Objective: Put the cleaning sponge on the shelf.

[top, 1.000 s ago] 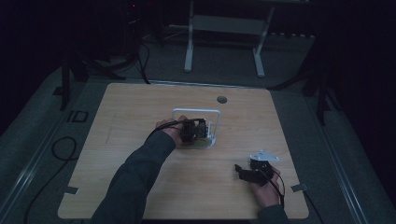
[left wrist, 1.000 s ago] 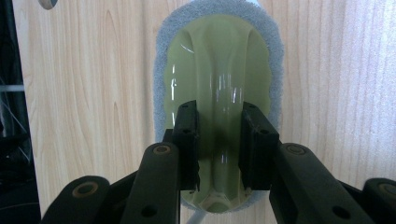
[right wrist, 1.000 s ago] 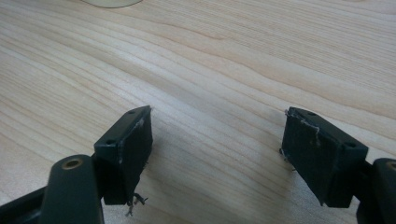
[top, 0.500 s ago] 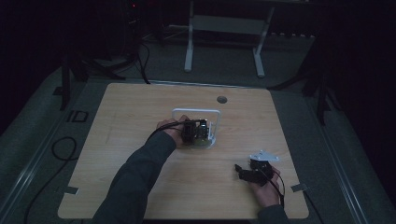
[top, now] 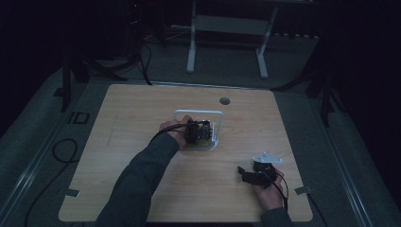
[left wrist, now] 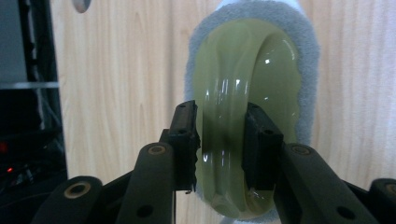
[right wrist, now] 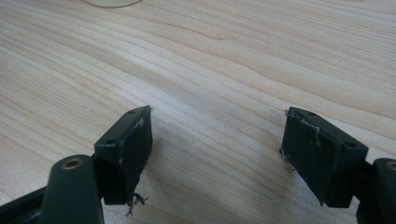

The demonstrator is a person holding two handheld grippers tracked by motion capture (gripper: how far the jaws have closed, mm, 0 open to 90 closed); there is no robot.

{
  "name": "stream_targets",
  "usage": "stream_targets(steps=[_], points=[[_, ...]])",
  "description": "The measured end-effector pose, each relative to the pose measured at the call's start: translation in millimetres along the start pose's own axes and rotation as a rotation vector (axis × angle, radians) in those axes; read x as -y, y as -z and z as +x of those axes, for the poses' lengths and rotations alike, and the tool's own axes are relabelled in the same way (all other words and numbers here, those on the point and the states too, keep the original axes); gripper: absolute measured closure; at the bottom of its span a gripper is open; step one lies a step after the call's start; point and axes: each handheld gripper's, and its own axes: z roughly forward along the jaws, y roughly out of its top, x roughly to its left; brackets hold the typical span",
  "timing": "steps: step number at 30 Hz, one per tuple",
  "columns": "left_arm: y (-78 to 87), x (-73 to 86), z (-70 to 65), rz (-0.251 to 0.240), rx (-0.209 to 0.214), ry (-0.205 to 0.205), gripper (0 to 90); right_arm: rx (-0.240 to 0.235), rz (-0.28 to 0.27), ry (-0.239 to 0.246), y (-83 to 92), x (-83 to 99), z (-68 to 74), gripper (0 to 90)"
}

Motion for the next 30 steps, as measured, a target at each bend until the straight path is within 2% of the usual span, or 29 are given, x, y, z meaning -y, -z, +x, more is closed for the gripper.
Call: stream_targets(steps=[5,12,19,22,30], points=[[1.0,0.8,0.7,0.004,0.004,0.019,61.2,0.0,0.0,0.001,0.0,0.0,0.0,24.2],[5.6,3.6,2.6,0.001,0.008,0.038,57.6,0.0,0.001,-0.001,0.1,0.0,0.1,24.2],[11.9,5.7,1.1,0.001,0.016,0.03,56.0,0.0,0.0,0.0,0.0,0.0,0.0,24.2],[15.9,6.6,1.0,-0.008,0.016,0.041,53.3,0.0,0.0,0.0,0.0,0.0,0.0,24.2],[31.3,7.8,-3.1,-0.037,0.03,0.05,54.9,0.0,0.0,0.001,0.0,0.0,0.0,24.2]])
